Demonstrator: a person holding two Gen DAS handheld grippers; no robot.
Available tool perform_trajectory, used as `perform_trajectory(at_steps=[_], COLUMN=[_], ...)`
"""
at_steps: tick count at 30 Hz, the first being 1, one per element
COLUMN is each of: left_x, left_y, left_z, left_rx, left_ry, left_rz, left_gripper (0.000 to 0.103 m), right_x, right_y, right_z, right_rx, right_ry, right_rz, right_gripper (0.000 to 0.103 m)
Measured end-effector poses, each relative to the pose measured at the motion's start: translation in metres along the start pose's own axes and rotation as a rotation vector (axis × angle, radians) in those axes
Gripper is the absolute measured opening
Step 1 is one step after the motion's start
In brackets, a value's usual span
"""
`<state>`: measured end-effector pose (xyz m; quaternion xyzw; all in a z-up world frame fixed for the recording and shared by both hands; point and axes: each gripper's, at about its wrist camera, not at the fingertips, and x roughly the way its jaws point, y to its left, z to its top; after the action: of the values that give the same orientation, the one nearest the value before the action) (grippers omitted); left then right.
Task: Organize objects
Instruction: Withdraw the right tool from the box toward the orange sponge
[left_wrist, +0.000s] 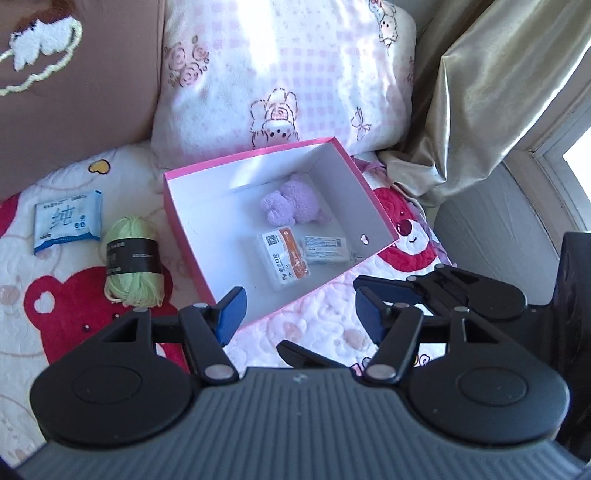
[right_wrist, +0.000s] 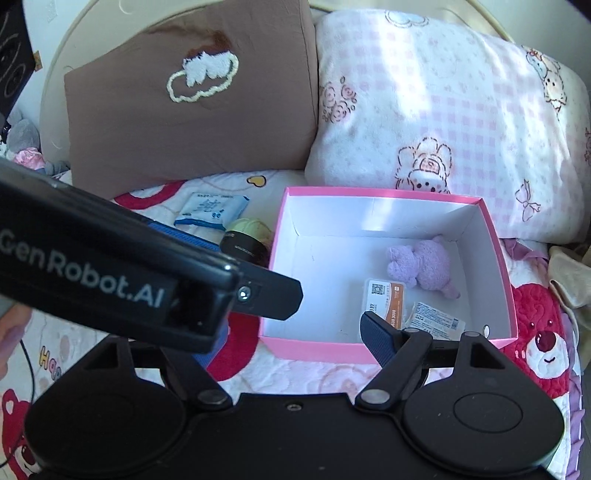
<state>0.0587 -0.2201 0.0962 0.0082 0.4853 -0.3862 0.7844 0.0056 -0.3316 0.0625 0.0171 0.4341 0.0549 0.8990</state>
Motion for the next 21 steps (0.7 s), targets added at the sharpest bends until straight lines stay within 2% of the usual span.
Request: perform_trajectory(at_steps=[4, 8, 14, 18, 21], left_x=[-0.018, -0.028, -0.046, -0.052, -0.052], left_y=[0.006, 0.008, 0.025, 0.040, 0.055], left_z=[-0.014, -0.033, -0.055, -0.070, -0.081], left_rx=[0.020, 0.091, 0.092, 0.055, 0.019], left_ry=[-0.028, -0.055, -0.067, -0.073, -0.058], left_rz=[-0.010, 0.073, 0.093, 0.118, 0.140], left_gripper=[0.068, 0.071, 0.073, 0.080, 0.080], right_x=[-0.014, -0.023, -0.024, -0.021, -0.013], right_y=[0.017, 0.032, 0.057, 0.072, 0.082], right_z=[-0.005, -0.009, -0.020, -0.025, -0.028], right_rx=[-0.029, -0.028, -0.056, -0.052, -0.052], right_ry=[-0.017, -0.027, -0.016, -0.022, -0.011], right_rz=[-0.014, -0.013, -0.007, 0.018, 0.034], right_gripper=[0.082, 0.082, 0.083, 0.083, 0.086])
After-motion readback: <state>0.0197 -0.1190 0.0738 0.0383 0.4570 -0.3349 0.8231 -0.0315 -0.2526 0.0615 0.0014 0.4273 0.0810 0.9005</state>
